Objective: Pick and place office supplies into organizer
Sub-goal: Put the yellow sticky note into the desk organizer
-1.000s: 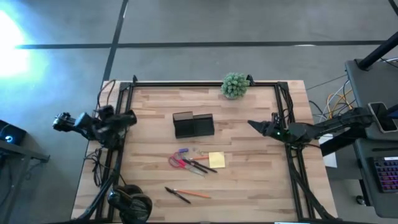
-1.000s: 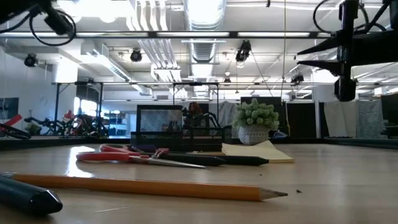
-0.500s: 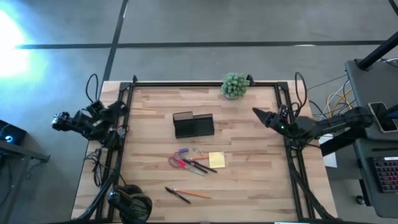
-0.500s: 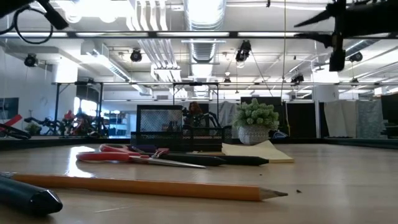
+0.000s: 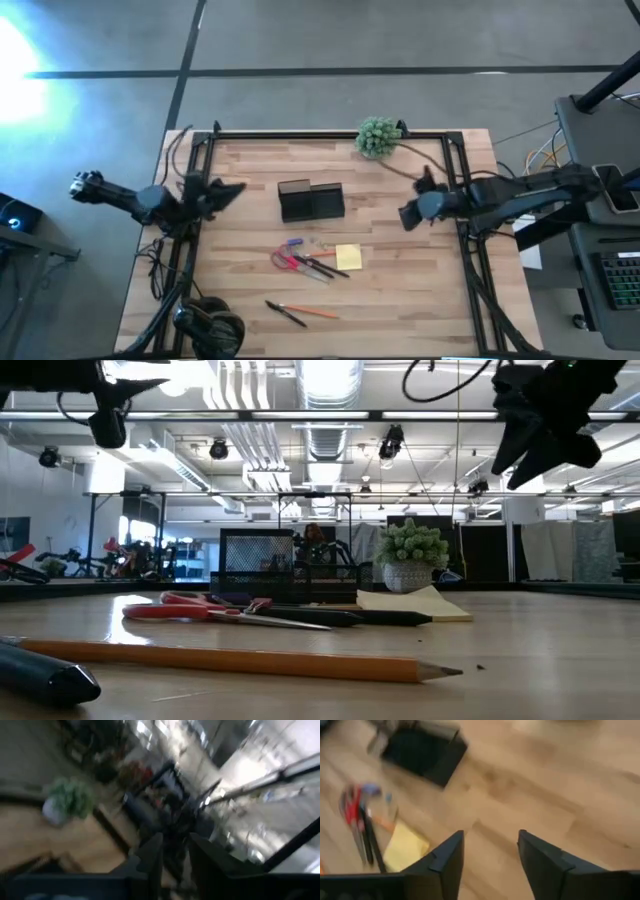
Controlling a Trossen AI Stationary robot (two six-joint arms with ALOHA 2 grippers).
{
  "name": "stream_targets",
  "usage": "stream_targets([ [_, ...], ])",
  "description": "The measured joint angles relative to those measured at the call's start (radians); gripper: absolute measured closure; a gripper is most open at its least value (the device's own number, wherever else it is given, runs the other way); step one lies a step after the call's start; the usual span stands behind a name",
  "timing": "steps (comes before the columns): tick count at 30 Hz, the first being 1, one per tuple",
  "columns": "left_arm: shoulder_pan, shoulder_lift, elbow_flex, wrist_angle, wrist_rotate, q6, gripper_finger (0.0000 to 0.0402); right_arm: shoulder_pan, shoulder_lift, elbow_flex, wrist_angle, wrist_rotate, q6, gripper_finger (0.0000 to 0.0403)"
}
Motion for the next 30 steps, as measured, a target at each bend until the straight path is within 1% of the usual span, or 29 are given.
stream_targets([
  [1,0.000,0.025,0.021,-0.041,0.024,-0.025,0.0300,-0.004,0.029,0.011,0.009,-0.052,-0.027,0.0208],
  [3,0.000,0.067,0.047,-0.059,0.069,-0.039,0.0275,-0.004,0.097,0.023,0.047,-0.140,-0.079,0.0197],
  [6,0.000,0.110,0.078,-0.047,0.112,0.023,0.0253,-0.005,0.198,0.029,0.103,-0.209,-0.169,0.0191],
  [7,0.000,0.135,0.084,-0.047,0.124,0.050,0.0251,-0.009,0.230,0.031,0.123,-0.233,-0.198,0.0191],
  [9,0.003,0.196,0.087,-0.051,0.125,0.085,0.0252,-0.022,0.298,0.032,0.165,-0.314,-0.247,0.0193],
  [11,0.012,0.262,0.090,-0.055,0.125,0.087,0.0256,-0.033,0.362,0.032,0.207,-0.398,-0.277,0.0198],
  [13,0.022,0.333,0.090,-0.055,0.140,0.085,0.0262,-0.040,0.421,0.041,0.238,-0.448,-0.313,0.0200],
  [17,0.029,0.466,0.087,-0.032,0.223,0.083,0.0270,-0.047,0.533,0.107,0.246,-0.463,-0.422,0.0202],
  [19,0.034,0.520,0.092,0.030,0.265,0.075,0.0272,-0.059,0.587,0.154,0.236,-0.483,-0.482,0.0202],
  [21,0.047,0.573,0.102,0.046,0.316,0.016,0.0272,-0.075,0.644,0.209,0.210,-0.511,-0.570,0.0202],
  [23,0.062,0.641,0.120,0.043,0.361,-0.021,0.0272,-0.096,0.697,0.265,0.171,-0.510,-0.641,0.0202],
  [26,0.066,0.713,0.167,0.047,0.369,0.013,0.0272,-0.131,0.775,0.342,0.120,-0.518,-0.698,0.0202],
  [30,0.066,0.806,0.221,0.039,0.399,0.116,0.0272,-0.157,0.849,0.413,0.099,-0.519,-0.790,0.0202],
])
